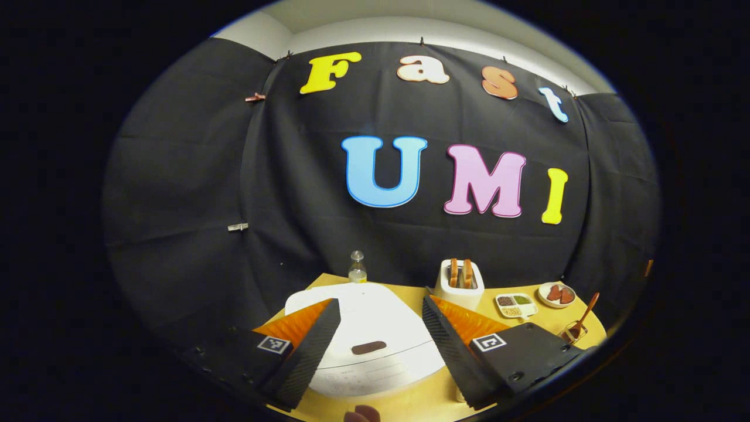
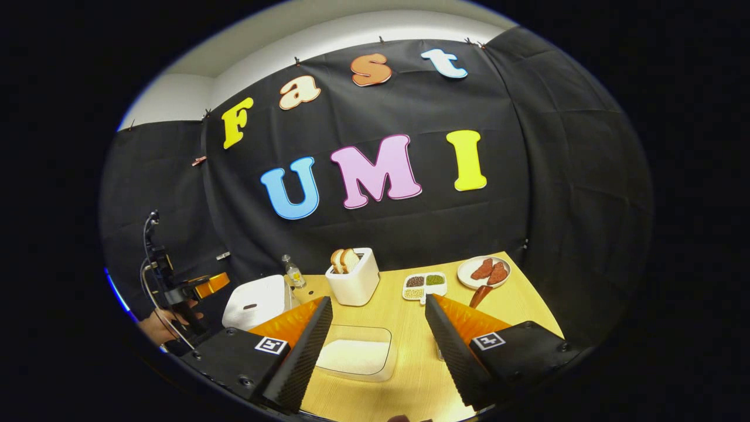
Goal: Close the left gripper, press the button to open the rice cooker; take a wooden spoon from the chopstick holder with the right hand, scoop a spoonful of rice and pour it into the rice cooker, then put the wooden spoon back into the chopstick holder.
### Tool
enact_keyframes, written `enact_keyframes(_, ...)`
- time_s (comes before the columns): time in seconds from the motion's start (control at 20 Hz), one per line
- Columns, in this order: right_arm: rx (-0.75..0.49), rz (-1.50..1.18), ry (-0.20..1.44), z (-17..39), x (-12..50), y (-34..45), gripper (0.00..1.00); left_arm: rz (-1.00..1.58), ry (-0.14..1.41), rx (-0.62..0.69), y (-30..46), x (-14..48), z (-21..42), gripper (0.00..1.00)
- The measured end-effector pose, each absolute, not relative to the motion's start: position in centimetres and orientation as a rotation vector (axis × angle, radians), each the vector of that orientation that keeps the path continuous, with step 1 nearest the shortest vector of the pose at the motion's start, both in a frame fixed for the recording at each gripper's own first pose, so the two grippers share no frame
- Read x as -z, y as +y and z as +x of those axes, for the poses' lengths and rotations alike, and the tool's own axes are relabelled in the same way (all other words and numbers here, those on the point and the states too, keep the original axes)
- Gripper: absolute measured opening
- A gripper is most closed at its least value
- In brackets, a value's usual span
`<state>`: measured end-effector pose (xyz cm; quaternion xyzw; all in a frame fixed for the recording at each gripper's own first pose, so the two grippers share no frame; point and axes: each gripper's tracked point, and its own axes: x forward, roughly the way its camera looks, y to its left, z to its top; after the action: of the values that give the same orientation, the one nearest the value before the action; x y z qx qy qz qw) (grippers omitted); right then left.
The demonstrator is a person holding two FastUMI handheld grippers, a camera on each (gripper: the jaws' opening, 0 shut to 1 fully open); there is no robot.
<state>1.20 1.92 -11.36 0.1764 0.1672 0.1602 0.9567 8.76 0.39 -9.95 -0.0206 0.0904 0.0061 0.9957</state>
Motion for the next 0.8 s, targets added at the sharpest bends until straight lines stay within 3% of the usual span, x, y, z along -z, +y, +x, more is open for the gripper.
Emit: enact_keyframes(0.8,-0.275,0.15,0.076,2.8,4.6,1.7,0.98,-0.028,-0.006,0.072,0.3,0.4,0.7,0.98)
